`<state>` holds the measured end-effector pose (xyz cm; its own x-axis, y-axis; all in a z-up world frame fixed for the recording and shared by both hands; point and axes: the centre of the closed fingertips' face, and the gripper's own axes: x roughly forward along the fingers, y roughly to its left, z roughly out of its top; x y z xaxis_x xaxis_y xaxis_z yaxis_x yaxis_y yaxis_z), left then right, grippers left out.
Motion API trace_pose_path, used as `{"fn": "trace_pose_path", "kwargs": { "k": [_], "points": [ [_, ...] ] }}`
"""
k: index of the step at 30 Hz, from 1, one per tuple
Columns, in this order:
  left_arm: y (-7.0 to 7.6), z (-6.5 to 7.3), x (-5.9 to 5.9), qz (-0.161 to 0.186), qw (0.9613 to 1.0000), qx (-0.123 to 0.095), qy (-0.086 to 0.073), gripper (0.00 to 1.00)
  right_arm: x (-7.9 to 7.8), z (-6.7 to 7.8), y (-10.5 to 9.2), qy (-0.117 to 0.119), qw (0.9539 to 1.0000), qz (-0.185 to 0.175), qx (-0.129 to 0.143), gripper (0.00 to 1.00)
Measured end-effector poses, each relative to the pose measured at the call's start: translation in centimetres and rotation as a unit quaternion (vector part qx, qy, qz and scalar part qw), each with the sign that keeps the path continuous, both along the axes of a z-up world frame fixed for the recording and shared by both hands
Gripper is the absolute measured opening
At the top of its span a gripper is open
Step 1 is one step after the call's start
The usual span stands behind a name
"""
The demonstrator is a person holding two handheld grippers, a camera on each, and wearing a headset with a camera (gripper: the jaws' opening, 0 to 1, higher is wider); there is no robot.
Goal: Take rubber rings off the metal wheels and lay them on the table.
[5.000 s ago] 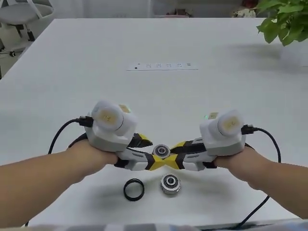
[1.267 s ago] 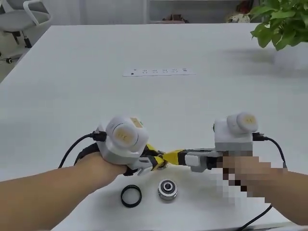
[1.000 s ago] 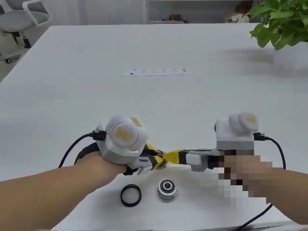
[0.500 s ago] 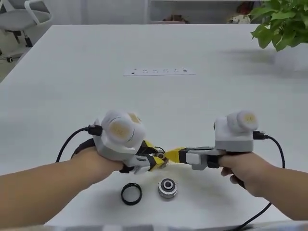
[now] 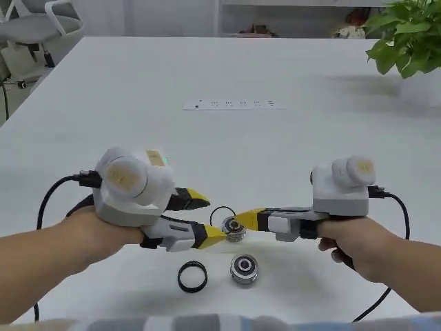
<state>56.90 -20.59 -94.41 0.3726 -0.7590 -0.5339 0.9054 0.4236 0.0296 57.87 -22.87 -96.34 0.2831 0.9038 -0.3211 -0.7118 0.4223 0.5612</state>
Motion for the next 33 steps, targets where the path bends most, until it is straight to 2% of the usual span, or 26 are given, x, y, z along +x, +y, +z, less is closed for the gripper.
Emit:
{"fn": "trace_pose_path", "kwargs": {
  "k": [4, 8, 12, 17, 21, 33],
  "points": [
    [1.2, 0.7, -0.9, 0.002, 1.0, -0.006, -0.002, 0.45, -0.6, 0.5, 0.5, -0.001, 0.9999, 0.01, 0.004, 0.0],
    [2.2, 1.1, -2.0, 0.001, 1.0, -0.003, -0.007, 0.5, -1.2, 0.8, 1.1, 0.0, 0.9997, 0.023, 0.005, 0.0],
    [2.8, 1.4, -3.4, 0.003, 0.9999, -0.014, 0.003, 0.55, -1.6, 0.8, 1.4, 0.002, 0.9992, 0.038, 0.006, 0.0],
    [3.5, 1.2, -4.7, -0.001, 1.0, -0.008, 0.004, 0.63, -2.5, 0.5, 2.3, 0.007, 0.9976, 0.068, 0.002, 0.0],
    [4.0, 1.3, -5.1, 0.0, 1.0, -0.002, 0.001, 0.68, -3.3, 0.2, 2.9, 0.017, 0.996, 0.088, -0.002, 0.0],
    [5.5, 1.7, -5.7, 0.02, 0.9997, -0.014, 0.004, 0.71, -4.9, -1.3, 4.0, 0.041, 0.9905, 0.127, -0.032, 0.0]
  ]
}}
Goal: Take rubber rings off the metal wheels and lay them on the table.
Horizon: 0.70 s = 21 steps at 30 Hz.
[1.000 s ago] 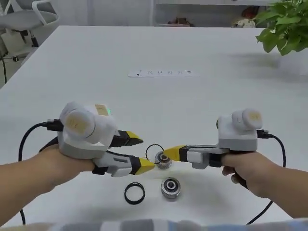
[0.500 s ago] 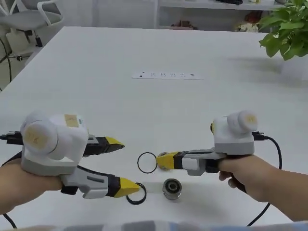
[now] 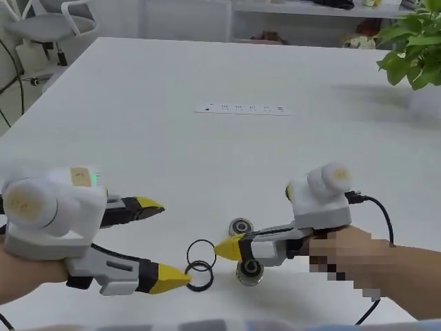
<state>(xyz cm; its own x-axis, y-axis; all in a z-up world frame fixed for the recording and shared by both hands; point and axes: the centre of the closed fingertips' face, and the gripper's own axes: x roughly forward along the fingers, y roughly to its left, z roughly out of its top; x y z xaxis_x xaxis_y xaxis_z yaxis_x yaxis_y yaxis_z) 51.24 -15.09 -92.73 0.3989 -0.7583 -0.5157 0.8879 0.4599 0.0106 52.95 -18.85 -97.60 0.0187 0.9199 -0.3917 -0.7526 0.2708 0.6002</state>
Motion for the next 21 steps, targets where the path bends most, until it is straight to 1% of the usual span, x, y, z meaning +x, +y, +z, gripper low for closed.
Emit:
{"fn": "trace_pose_path", "kwargs": {
  "k": [4, 9, 16, 21],
  "points": [
    [0.3, -0.1, -0.2, 0.004, 1.0, 0.001, 0.002, 0.71, -0.6, -0.7, 0.3, 0.008, 0.9998, 0.012, -0.012, 0.0],
    [0.7, -0.2, -0.3, 0.01, 0.9999, 0.0, 0.003, 0.72, -0.8, -1.1, 0.5, 0.01, 0.9996, 0.019, -0.02, 0.0],
    [1.0, -0.4, -0.4, 0.014, 0.9999, -0.001, 0.005, 0.71, -1.1, -2.2, 0.8, 0.015, 0.9987, 0.027, -0.04, 0.0],
    [1.2, -0.5, -0.5, 0.018, 0.9998, -0.001, 0.006, 0.71, -1.1, -3.1, 0.5, 0.013, 0.9979, 0.026, -0.058, 0.0]
  ]
}}
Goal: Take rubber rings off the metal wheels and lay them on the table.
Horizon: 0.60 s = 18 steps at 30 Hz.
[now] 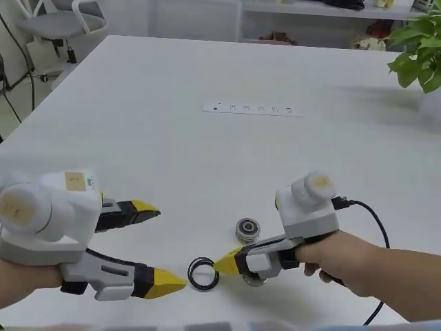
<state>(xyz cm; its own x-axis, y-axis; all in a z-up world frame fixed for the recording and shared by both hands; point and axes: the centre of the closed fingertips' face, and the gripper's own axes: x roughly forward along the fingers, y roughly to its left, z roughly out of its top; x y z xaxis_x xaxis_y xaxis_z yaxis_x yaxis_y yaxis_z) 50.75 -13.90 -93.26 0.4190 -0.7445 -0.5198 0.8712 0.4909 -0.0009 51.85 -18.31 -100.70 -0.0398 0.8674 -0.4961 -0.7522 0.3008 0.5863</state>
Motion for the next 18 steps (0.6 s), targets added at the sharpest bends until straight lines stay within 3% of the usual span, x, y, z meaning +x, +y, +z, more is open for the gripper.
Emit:
{"fn": "trace_pose_path", "kwargs": {
  "k": [9, 18],
  "points": [
    [0.1, -0.15, -0.06, 0.003, 1.0, 0.0, 0.001, 0.71, 0.15, -0.01, -0.07, -0.017, 0.9998, 0.0, -0.005, 0.0],
    [0.01, -0.12, -0.04, 0.005, 1.0, -0.001, 0.003, 0.71, 0.5, 0.69, -0.41, -0.023, 0.9997, -0.011, 0.007, 0.09]
  ]
}}
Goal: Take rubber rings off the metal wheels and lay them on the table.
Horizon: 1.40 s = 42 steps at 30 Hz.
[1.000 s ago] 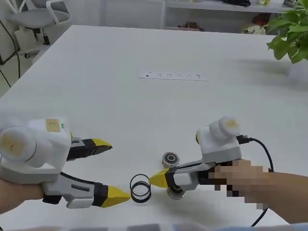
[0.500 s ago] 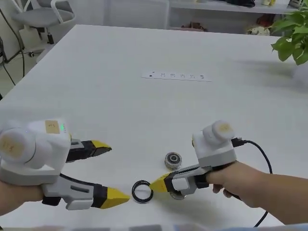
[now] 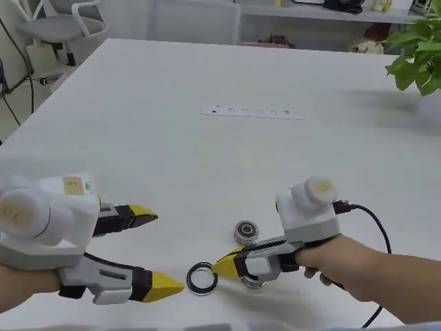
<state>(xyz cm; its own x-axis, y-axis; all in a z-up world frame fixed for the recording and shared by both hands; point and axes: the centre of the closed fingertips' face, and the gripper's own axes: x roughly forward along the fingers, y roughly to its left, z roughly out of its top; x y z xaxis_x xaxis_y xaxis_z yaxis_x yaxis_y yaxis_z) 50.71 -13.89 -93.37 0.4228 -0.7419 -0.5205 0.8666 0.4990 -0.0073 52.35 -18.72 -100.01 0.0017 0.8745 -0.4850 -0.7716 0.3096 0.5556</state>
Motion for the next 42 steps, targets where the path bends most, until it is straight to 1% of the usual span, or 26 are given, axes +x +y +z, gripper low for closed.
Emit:
{"fn": "trace_pose_path", "kwargs": {
  "k": [8, 12, 16, 18, 21, 24, 27, 30, 32, 34, 36, 38, 40, 42],
  "points": [
    [-0.2, 0.6, 0.0, 0.001, 1.0, -0.003, -0.002, 0.71, 1.0, 2.3, -0.3, -0.014, 0.9991, -0.021, 0.034, 0.17],
    [-0.1, 1.0, 0.1, 0.005, 1.0, -0.008, -0.003, 0.72, 1.5, 3.5, -0.6, -0.026, 0.998, -0.03, 0.049, 0.22],
    [0.0, 1.3, 0.2, 0.011, 0.9999, -0.011, -0.005, 0.72, 1.8, 4.8, -1.2, -0.047, 0.9965, -0.037, 0.059, 0.28],
    [0.1, 1.4, 0.2, 0.014, 0.9998, -0.013, -0.005, 0.73, 1.9, 5.3, -1.6, -0.063, 0.9956, -0.037, 0.059, 0.3],
    [0.1, 1.6, 0.2, 0.015, 0.9998, -0.014, -0.005, 0.73, 2.0, 6.1, -2.2, -0.079, 0.9938, -0.043, 0.064, 0.34],
    [0.1, 2.1, 0.2, 0.016, 0.9997, -0.016, -0.007, 0.74, 2.3, 6.8, -2.9, -0.098, 0.9918, -0.048, 0.066, 0.4],
    [0.1, 2.6, 0.2, 0.017, 0.9997, -0.018, -0.01, 0.74, 2.6, 7.4, -3.8, -0.125, 0.989, -0.051, 0.06, 0.47],
    [0.0, 3.3, 0.3, 0.02, 0.9994, -0.027, -0.012, 0.74, 2.5, 7.7, -4.4, -0.136, 0.9877, -0.051, 0.058, 0.49],
    [0.0, 3.5, 0.4, 0.021, 0.9993, -0.028, -0.014, 0.75, 2.5, 8.1, -5.0, -0.148, 0.9858, -0.054, 0.057, 0.5],
    [0.1, 3.5, 0.5, 0.023, 0.9992, -0.029, -0.016, 0.75, 2.7, 8.5, -5.6, -0.168, 0.9825, -0.058, 0.057, 0.52],
    [0.2, 3.6, 0.5, 0.026, 0.9991, -0.028, -0.018, 0.75, 2.6, 9.0, -6.0, -0.175, 0.9808, -0.065, 0.058, 0.56],
    [0.3, 3.6, 0.5, 0.028, 0.999, -0.028, -0.018, 0.75, 2.8, 9.1, -6.6, -0.186, 0.9786, -0.07, 0.055, 0.61],
    [0.4, 3.6, 0.4, 0.03, 0.9989, -0.03, -0.017, 0.76, 2.5, 9.4, -7.0, -0.195, 0.9768, -0.071, 0.052, 0.64],
    [0.5, 3.6, 0.3, 0.033, 0.9988, -0.031, -0.016, 0.76, 2.5, 9.3, -7.7, -0.201, 0.9756, -0.074, 0.049, 0.67]
  ]
}}
